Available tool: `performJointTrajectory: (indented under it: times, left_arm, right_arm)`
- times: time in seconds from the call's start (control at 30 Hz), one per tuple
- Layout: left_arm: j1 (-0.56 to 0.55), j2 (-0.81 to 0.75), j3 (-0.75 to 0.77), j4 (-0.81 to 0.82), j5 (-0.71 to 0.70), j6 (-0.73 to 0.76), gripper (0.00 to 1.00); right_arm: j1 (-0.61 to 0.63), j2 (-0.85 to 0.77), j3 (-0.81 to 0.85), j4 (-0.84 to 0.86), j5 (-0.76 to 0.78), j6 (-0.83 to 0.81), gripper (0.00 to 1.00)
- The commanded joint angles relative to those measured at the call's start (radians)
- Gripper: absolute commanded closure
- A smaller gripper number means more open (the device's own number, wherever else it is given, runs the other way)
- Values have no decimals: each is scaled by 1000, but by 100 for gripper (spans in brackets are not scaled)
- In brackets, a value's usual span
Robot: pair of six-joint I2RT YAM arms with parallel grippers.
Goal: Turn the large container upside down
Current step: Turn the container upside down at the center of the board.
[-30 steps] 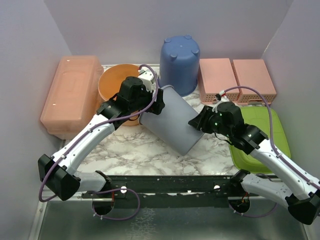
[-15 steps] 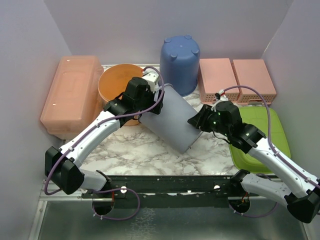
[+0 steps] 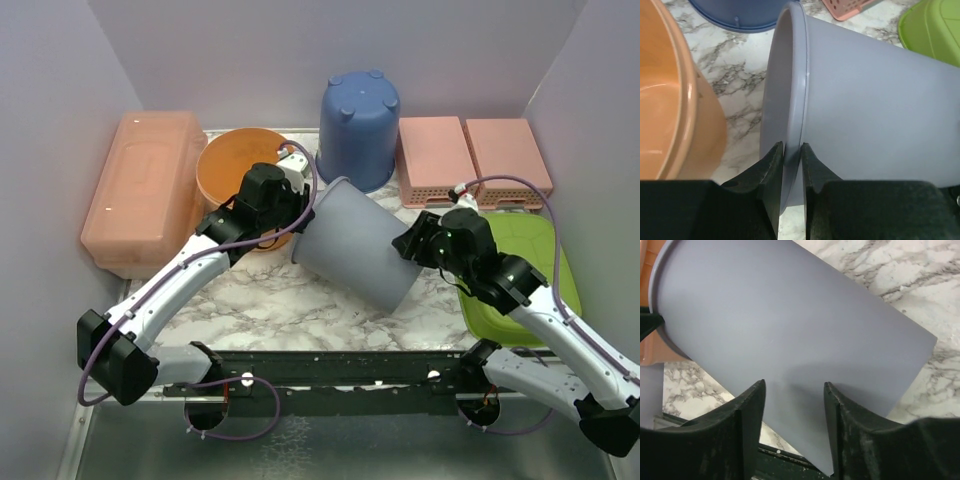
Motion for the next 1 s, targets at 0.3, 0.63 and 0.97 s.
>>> performJointTrajectory:
  times: [0.3,0.63,0.97]
  left_arm:
    - [-13,-84,-105,-47,107,-116,89]
    - [-14,-75,-110,-41,131,-100,90]
    - [-15,-122,-164,-41,135,-71,96]
  right_arm:
    - [3,-117,93,-458,372,180,32]
    - [4,-196,-33,-246,212,221,27]
    - [-13,-195,-85,-154,189,165,32]
